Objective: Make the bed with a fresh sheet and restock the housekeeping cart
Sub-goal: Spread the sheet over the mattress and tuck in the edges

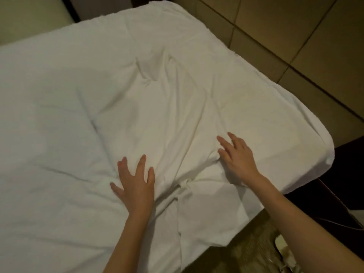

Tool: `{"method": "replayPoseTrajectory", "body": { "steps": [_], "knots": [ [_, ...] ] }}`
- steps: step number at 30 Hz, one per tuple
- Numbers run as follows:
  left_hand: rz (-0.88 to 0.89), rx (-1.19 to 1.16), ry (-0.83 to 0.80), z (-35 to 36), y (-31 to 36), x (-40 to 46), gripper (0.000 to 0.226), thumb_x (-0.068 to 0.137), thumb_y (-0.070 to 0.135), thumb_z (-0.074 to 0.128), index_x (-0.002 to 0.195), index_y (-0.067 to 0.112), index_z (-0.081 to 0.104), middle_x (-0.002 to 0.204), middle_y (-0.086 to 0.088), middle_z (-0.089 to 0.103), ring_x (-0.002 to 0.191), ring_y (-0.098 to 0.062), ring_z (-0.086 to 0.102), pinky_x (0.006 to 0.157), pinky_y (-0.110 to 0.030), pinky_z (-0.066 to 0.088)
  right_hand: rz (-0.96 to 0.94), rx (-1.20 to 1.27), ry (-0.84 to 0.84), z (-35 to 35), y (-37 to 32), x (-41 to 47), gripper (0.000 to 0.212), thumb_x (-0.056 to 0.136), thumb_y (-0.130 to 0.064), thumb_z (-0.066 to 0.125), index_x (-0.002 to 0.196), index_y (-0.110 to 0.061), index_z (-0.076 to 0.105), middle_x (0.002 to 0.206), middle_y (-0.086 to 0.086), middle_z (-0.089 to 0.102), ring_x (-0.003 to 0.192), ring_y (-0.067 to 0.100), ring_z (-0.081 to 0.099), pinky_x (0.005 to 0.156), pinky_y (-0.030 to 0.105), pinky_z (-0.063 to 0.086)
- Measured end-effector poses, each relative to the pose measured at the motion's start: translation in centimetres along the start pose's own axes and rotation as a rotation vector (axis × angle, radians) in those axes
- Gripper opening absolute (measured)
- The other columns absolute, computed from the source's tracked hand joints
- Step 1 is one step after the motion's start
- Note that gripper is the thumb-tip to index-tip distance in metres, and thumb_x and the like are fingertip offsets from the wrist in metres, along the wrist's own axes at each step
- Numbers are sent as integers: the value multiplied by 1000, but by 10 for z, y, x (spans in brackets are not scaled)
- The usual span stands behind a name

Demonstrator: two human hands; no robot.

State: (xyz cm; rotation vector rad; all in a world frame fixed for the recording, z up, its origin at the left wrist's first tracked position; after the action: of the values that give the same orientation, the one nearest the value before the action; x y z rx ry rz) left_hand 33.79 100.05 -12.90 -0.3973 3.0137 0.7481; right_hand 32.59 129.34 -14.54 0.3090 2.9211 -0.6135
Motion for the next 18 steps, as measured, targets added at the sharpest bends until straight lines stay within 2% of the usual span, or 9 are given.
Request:
{"method": "replayPoseTrajectory", "body": {
  "steps": [3,6,8,10,11,12,14,15,18],
  "knots": [
    [-219,-385,53,-10,-11,-30,47,92,32,60,137,31,48,146,-19,22,129,-36,33,110,-35,27,-19,128,3,-3,7,-6,43,98,-44,39,140,-38,39,155,2,18,139,23,25,110,46,27],
    [-223,-540,-38,-9,-9,-43,56,95,31,54,147,29,32,140,-16,41,124,-29,42,95,-18,27,69,301,8,-10,7,0,36,94,-39,51,130,-36,52,151,4,14,127,24,43,109,47,31],
    [-186,-594,-56,-13,-8,-49,57,97,28,52,149,28,28,142,-5,44,126,-19,43,94,-17,27,125,431,16,-13,4,5,33,91,-33,58,124,-30,57,145,6,16,117,24,49,108,43,35],
    [-174,-640,-30,-20,-7,-52,58,96,23,54,148,26,30,130,5,49,109,3,49,94,-14,30,144,489,-1,-17,1,9,34,89,-27,63,122,-26,57,140,10,21,120,28,45,109,36,35],
    [-184,-652,0,-23,-8,-53,58,94,20,56,147,26,32,123,7,49,99,9,50,93,-16,34,143,513,-9,-19,-1,11,35,88,-25,64,122,-25,57,136,10,23,120,27,43,108,34,35],
    [-202,-662,40,-27,-9,-52,59,93,20,59,146,29,33,123,6,45,97,5,51,95,-20,37,138,544,-11,-23,-3,12,37,87,-22,66,122,-24,56,132,9,24,116,25,43,106,30,36],
    [-242,-686,102,-35,-7,-51,63,89,28,62,142,40,31,131,4,31,105,-4,46,99,-17,33,116,593,-6,-33,-7,15,37,86,-16,66,121,-20,53,123,5,21,106,19,42,96,24,40],
    [-228,-709,125,-39,-3,-48,63,85,33,60,140,45,30,131,8,26,108,2,43,97,-11,30,109,606,3,-39,-8,18,36,86,-13,66,119,-18,53,121,3,20,103,16,43,91,21,41],
    [-148,-800,170,-57,16,-33,49,93,20,57,134,43,42,132,16,33,119,8,43,93,-8,32,63,650,47,-56,-13,32,30,83,0,62,107,-18,59,120,-1,24,97,7,49,92,17,43]
  ]
}}
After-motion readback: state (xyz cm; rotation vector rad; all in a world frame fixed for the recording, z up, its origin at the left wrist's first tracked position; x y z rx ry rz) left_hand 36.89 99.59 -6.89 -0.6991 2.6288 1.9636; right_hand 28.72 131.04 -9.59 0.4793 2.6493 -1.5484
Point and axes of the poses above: each hand's wrist, its own x-axis towards the middle knuckle, its own z-axis out of the palm, y = z × x, the point moved 4 cm from there along x, towards the middle knuckle
